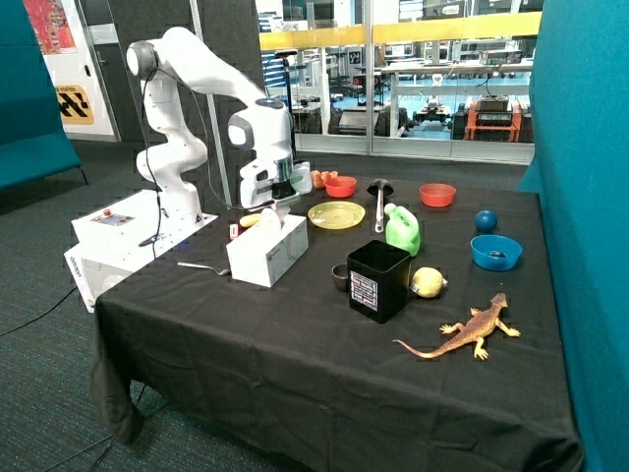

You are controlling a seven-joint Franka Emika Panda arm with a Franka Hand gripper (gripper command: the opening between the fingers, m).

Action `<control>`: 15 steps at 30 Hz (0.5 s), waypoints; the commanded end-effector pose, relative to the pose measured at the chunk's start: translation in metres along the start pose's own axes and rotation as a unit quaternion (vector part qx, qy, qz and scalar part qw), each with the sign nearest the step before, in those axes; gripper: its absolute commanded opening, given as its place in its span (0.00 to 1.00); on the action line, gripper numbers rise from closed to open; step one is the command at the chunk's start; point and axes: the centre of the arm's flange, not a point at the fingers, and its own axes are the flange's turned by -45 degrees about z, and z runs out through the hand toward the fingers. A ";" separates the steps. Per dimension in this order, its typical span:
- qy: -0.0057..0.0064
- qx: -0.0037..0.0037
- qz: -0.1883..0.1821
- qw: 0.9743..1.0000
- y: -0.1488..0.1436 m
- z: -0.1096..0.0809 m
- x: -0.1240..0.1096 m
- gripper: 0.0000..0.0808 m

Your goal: Dry the plate

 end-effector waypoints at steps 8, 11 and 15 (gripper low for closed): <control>-0.007 -0.002 -0.019 1.000 -0.007 -0.034 0.002 0.00; -0.007 -0.002 -0.021 1.000 -0.006 -0.037 0.002 0.00; -0.007 -0.002 -0.023 1.000 -0.005 -0.041 0.002 0.00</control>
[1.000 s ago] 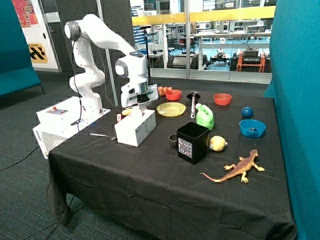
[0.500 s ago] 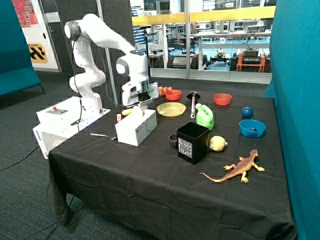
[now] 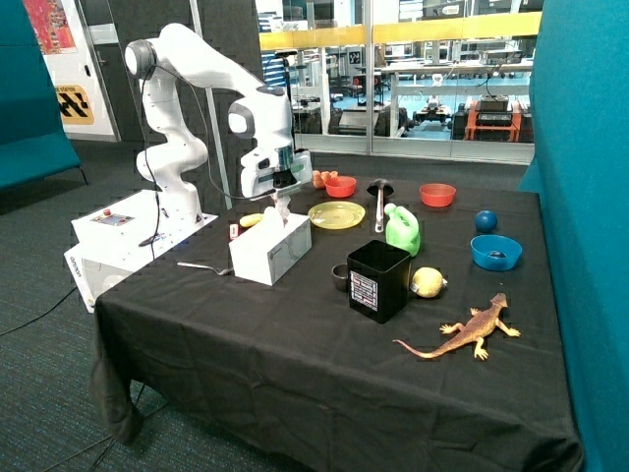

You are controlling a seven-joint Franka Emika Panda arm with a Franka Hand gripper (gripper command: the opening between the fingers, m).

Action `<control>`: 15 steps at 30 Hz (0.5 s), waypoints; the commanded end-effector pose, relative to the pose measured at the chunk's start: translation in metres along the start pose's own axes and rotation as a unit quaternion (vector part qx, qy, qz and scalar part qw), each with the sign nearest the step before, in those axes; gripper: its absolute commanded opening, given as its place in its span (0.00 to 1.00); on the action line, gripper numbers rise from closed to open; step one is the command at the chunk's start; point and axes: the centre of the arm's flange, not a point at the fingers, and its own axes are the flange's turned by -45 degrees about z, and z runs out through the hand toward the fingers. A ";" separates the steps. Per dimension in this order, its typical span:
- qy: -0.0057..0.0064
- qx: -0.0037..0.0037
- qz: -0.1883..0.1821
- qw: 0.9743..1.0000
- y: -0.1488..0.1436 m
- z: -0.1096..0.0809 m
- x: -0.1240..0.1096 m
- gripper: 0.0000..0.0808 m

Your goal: Dry the plate

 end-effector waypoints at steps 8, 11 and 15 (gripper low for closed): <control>-0.004 -0.002 -0.015 1.000 -0.001 -0.023 0.002 0.00; -0.004 -0.002 -0.018 1.000 -0.002 -0.026 0.003 0.00; -0.004 -0.002 -0.022 1.000 -0.004 -0.034 0.004 0.00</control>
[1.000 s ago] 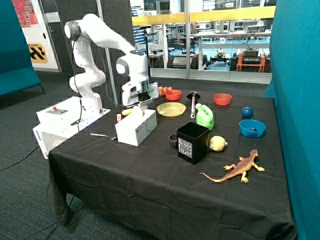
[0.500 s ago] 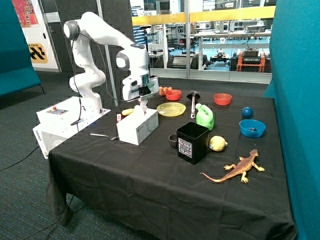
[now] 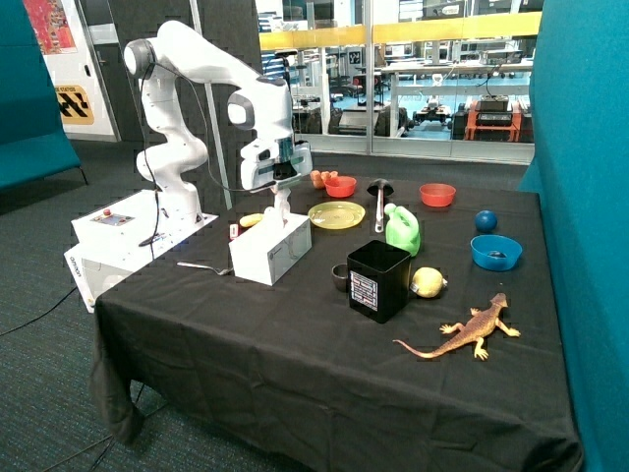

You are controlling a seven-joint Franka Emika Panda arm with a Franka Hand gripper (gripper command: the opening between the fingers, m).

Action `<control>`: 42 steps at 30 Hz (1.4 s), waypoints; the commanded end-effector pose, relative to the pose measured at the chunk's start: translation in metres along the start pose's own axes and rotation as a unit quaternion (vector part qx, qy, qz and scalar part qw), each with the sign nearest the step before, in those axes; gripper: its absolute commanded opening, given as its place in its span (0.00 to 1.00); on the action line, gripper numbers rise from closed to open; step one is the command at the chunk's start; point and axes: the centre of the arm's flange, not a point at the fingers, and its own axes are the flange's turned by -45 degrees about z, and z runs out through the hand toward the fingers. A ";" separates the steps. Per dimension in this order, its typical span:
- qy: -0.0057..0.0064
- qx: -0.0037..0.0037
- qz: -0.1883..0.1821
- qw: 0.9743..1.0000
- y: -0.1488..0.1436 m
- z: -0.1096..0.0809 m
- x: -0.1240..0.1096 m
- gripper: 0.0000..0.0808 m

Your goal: Dry the plate

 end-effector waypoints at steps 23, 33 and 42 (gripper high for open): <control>0.000 -0.001 -0.193 0.981 -0.107 -0.042 -0.031 0.00; -0.001 -0.001 -0.347 0.938 -0.191 -0.017 -0.079 0.00; -0.001 -0.001 -0.383 0.924 -0.221 0.003 -0.098 0.00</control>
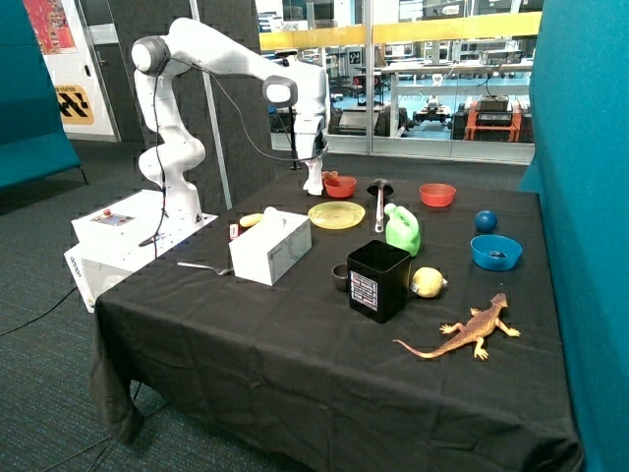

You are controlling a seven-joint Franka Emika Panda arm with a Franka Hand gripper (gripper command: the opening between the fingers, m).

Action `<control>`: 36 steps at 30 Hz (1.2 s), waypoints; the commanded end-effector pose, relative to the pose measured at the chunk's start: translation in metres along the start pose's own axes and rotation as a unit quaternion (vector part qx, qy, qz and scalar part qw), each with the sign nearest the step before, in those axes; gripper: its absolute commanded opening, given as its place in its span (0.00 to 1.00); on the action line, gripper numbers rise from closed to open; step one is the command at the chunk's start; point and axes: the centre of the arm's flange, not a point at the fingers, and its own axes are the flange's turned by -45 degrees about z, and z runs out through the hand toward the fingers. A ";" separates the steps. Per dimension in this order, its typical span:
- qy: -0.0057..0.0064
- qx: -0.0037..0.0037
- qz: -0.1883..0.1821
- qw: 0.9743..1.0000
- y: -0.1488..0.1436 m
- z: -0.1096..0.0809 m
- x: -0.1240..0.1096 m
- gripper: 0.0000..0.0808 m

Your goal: Dry the plate

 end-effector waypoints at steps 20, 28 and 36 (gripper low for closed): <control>0.005 0.002 -0.039 0.999 -0.026 0.080 0.023 0.00; 0.005 0.002 -0.037 0.999 -0.022 0.099 0.023 0.00; 0.005 0.002 -0.028 1.000 -0.013 0.109 0.029 0.00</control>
